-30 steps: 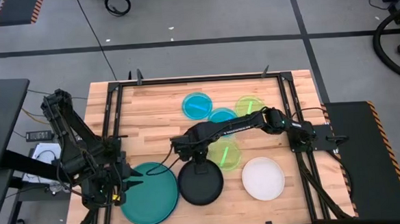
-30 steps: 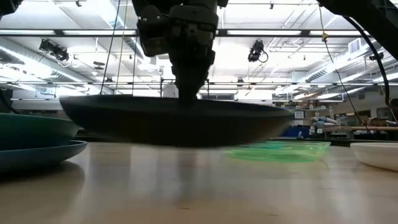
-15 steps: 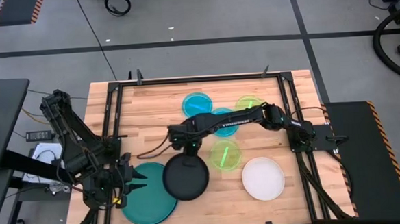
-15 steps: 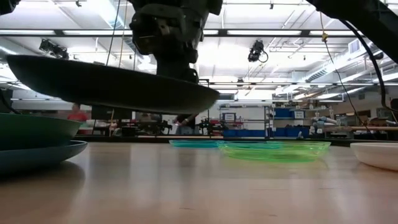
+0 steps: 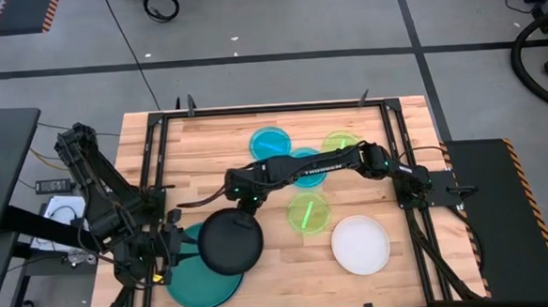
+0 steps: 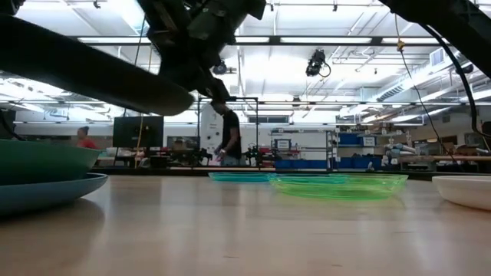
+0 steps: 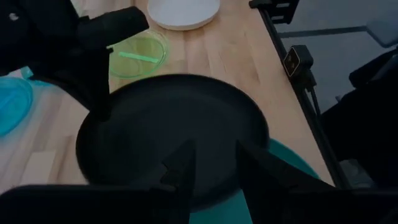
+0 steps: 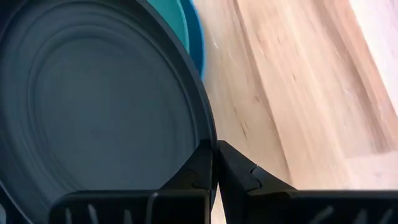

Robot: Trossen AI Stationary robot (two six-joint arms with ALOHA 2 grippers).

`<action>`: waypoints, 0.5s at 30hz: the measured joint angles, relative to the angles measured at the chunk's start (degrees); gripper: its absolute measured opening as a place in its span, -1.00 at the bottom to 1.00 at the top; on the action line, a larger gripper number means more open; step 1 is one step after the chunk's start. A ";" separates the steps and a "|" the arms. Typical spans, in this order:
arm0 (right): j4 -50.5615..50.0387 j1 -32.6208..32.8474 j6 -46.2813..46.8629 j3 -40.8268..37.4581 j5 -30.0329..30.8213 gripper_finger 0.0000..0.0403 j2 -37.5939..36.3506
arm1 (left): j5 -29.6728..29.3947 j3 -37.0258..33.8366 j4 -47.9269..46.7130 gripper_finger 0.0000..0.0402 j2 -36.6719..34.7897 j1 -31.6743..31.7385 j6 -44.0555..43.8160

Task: Stack plastic plates
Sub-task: Stack the black plate on top of the green plate

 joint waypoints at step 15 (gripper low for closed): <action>11.58 -2.03 -5.62 0.00 0.91 -0.92 1.27 | 6.18 4.53 -7.16 -0.40 -0.08 4.78 -9.66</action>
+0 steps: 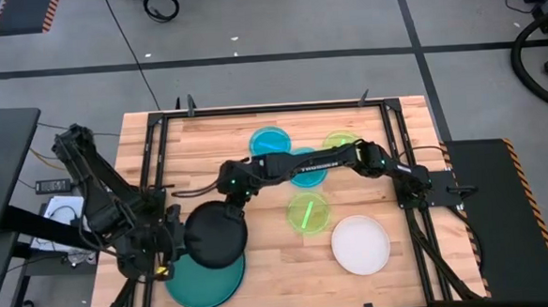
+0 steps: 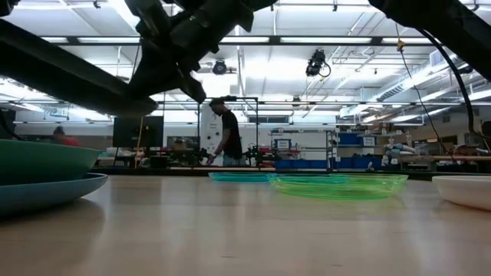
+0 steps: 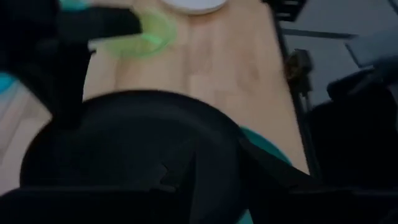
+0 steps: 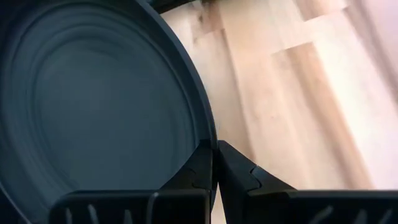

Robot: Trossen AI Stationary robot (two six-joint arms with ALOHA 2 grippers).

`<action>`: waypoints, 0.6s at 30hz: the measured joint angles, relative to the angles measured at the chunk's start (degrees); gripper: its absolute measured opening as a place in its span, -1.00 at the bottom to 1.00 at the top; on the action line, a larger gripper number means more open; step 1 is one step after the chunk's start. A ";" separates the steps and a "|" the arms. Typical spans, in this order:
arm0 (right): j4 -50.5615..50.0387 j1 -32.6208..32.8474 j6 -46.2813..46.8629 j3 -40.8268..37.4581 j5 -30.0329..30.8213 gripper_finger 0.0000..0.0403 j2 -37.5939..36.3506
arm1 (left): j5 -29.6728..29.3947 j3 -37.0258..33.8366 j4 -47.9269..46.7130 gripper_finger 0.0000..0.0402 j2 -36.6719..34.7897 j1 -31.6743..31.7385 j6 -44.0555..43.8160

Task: Stack plastic plates
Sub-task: Stack the black plate on top of the green plate

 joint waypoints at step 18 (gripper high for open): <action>-6.49 -1.12 -11.23 0.81 15.15 -0.92 -0.01 | 1.40 0.00 -18.30 -0.33 0.12 20.88 -19.30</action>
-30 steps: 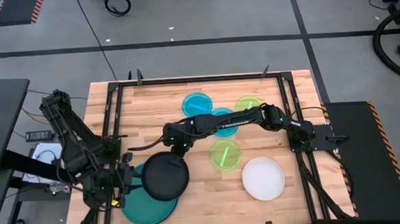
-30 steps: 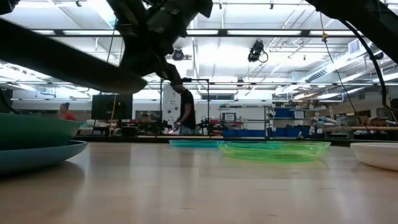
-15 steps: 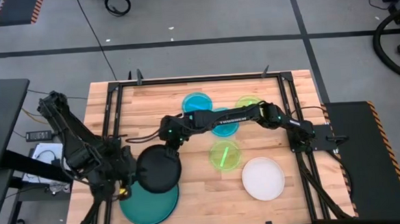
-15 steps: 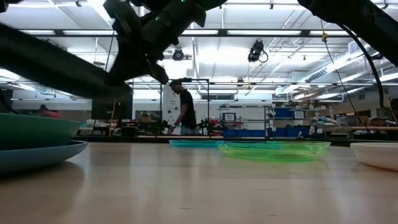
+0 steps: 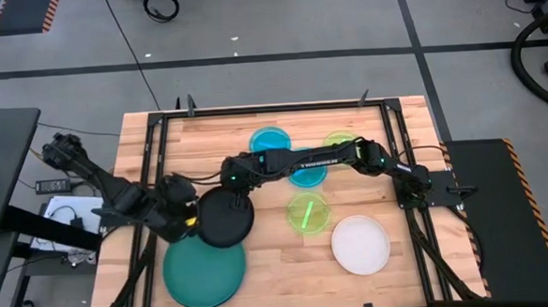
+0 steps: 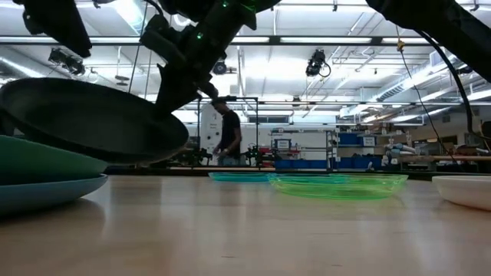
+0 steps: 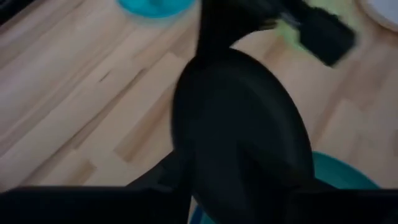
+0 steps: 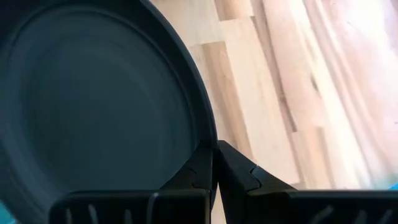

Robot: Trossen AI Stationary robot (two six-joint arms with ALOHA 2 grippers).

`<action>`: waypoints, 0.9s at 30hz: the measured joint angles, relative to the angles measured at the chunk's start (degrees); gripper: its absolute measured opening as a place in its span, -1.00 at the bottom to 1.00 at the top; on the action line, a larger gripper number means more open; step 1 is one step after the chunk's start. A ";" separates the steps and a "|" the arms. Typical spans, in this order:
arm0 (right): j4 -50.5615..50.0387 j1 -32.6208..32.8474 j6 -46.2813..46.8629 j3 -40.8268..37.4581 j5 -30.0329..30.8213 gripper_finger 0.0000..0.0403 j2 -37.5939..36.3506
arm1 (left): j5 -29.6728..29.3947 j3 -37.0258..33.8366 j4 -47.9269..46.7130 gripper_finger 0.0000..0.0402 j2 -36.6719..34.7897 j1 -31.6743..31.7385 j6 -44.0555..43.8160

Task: Stack plastic plates
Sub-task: Stack the black plate on top of the green plate

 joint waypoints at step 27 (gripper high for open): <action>4.04 1.07 -0.99 0.09 4.48 -0.92 -3.41 | 18.75 -0.07 -1.79 -0.32 0.79 14.52 2.86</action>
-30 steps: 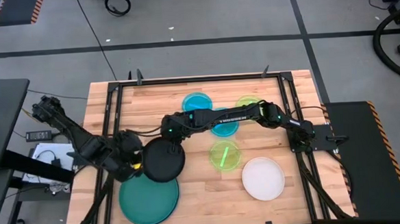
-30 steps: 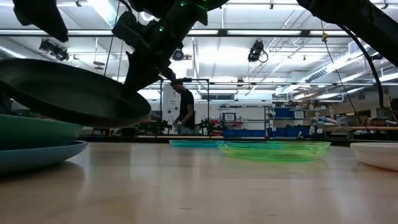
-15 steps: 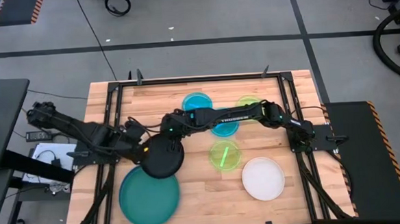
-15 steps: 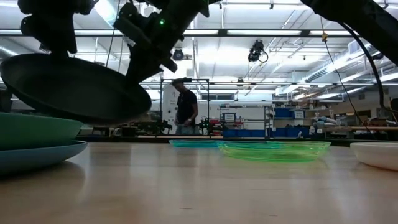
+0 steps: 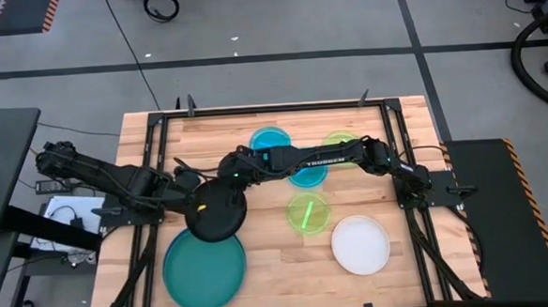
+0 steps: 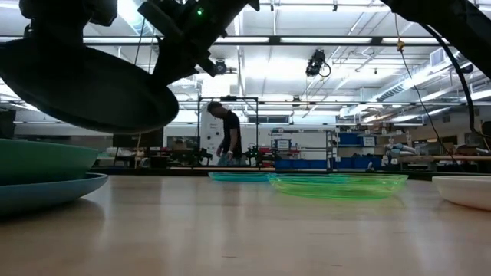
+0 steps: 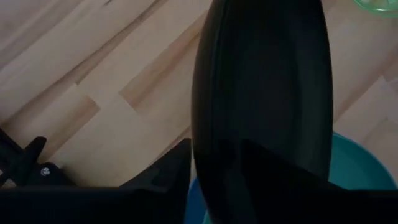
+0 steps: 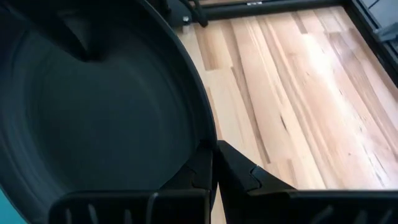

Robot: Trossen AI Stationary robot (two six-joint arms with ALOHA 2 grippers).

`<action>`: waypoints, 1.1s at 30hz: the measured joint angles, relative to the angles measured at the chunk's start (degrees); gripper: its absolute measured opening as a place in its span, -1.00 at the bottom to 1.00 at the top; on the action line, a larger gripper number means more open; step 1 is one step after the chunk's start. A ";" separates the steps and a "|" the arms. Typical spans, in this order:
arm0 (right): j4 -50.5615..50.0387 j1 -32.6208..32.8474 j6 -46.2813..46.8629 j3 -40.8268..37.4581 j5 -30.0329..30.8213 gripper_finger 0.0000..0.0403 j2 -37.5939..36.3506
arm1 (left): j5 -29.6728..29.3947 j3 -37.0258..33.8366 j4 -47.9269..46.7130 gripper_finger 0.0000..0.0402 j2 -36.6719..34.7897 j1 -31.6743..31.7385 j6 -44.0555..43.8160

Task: Stack plastic plates
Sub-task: Stack the black plate on top of the green plate

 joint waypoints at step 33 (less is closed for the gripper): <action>-2.69 0.00 -9.95 0.08 -4.48 0.01 -6.32 | 7.37 0.08 0.40 -0.75 -2.18 -0.32 2.94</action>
